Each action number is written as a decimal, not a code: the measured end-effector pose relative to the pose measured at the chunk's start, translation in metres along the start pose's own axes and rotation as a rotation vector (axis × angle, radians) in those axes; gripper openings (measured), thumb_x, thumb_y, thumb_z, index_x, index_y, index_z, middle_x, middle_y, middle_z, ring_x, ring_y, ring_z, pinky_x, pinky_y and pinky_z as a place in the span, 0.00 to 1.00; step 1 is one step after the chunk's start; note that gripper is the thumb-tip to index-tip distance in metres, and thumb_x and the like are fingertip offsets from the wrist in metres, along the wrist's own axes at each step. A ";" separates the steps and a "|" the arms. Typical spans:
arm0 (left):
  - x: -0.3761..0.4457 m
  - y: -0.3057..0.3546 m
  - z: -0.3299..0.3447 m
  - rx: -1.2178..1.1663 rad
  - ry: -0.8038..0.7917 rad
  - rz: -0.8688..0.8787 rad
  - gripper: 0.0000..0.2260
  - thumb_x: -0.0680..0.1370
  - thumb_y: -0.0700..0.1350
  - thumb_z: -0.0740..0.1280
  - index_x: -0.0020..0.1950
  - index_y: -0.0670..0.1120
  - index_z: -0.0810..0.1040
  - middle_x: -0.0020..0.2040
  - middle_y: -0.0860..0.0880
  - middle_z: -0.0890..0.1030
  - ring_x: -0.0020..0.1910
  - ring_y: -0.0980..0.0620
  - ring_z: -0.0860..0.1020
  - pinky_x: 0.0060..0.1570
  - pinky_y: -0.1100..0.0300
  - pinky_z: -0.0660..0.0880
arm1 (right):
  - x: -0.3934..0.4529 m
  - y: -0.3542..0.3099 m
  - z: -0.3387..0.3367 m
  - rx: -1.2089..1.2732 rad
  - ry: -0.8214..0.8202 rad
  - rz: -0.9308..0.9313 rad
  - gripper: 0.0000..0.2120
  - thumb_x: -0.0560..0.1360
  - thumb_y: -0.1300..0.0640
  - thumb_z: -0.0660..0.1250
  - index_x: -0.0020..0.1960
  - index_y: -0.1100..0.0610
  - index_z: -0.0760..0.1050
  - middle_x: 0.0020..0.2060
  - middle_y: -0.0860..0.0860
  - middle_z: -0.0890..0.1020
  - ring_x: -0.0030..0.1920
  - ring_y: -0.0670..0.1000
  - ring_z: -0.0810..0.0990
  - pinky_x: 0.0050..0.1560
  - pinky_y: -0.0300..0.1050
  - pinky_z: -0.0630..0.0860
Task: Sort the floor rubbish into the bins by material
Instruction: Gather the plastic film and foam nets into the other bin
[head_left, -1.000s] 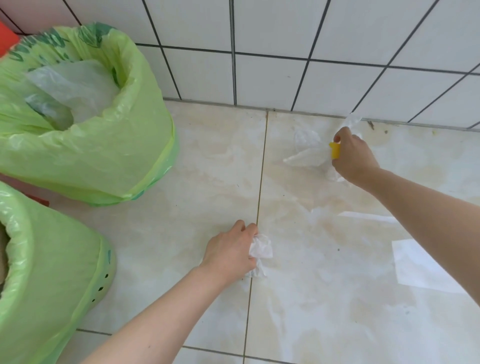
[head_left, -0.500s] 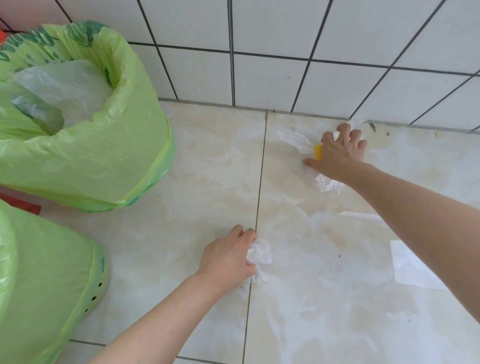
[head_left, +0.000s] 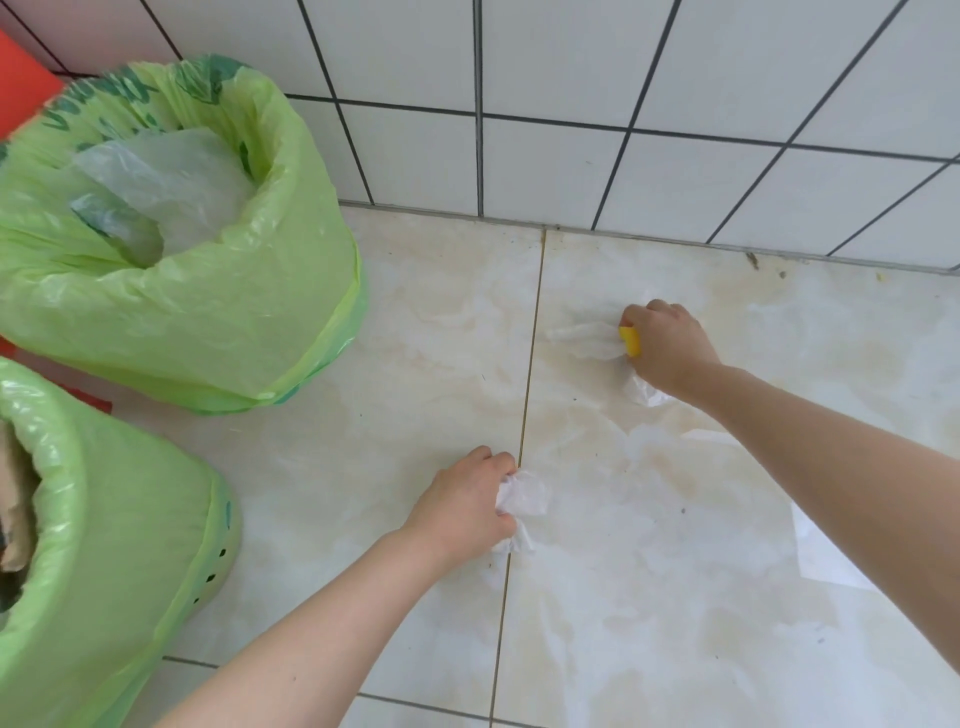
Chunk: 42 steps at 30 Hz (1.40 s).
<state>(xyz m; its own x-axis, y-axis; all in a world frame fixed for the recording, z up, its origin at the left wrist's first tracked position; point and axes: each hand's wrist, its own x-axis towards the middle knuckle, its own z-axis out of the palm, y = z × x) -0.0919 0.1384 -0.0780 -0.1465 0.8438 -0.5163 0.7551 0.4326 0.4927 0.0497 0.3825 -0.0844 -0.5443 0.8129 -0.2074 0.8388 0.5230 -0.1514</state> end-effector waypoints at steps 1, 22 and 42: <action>-0.001 -0.001 -0.003 -0.050 0.015 -0.010 0.09 0.70 0.42 0.65 0.48 0.50 0.69 0.43 0.54 0.68 0.44 0.47 0.73 0.39 0.59 0.65 | -0.005 -0.005 0.000 0.019 -0.018 -0.016 0.13 0.72 0.65 0.60 0.55 0.57 0.73 0.50 0.59 0.76 0.52 0.61 0.74 0.47 0.48 0.69; -0.112 -0.015 -0.227 -0.756 0.863 -0.053 0.19 0.72 0.46 0.72 0.62 0.47 0.75 0.56 0.49 0.81 0.54 0.48 0.80 0.56 0.50 0.77 | -0.051 -0.240 -0.158 1.245 -0.115 -0.199 0.07 0.65 0.62 0.65 0.43 0.58 0.77 0.33 0.53 0.73 0.35 0.52 0.71 0.32 0.41 0.67; -0.056 -0.117 -0.324 -0.791 0.873 -0.314 0.37 0.70 0.71 0.53 0.69 0.49 0.70 0.70 0.42 0.69 0.68 0.41 0.69 0.69 0.44 0.64 | 0.052 -0.386 -0.158 0.916 -0.077 -0.228 0.07 0.73 0.59 0.62 0.48 0.60 0.77 0.37 0.52 0.77 0.41 0.55 0.77 0.37 0.43 0.71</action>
<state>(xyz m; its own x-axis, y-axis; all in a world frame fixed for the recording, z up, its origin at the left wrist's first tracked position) -0.3792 0.1433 0.1200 -0.8631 0.4657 -0.1952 0.0566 0.4734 0.8790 -0.3002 0.2635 0.1156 -0.7203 0.6799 -0.1374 0.3919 0.2354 -0.8894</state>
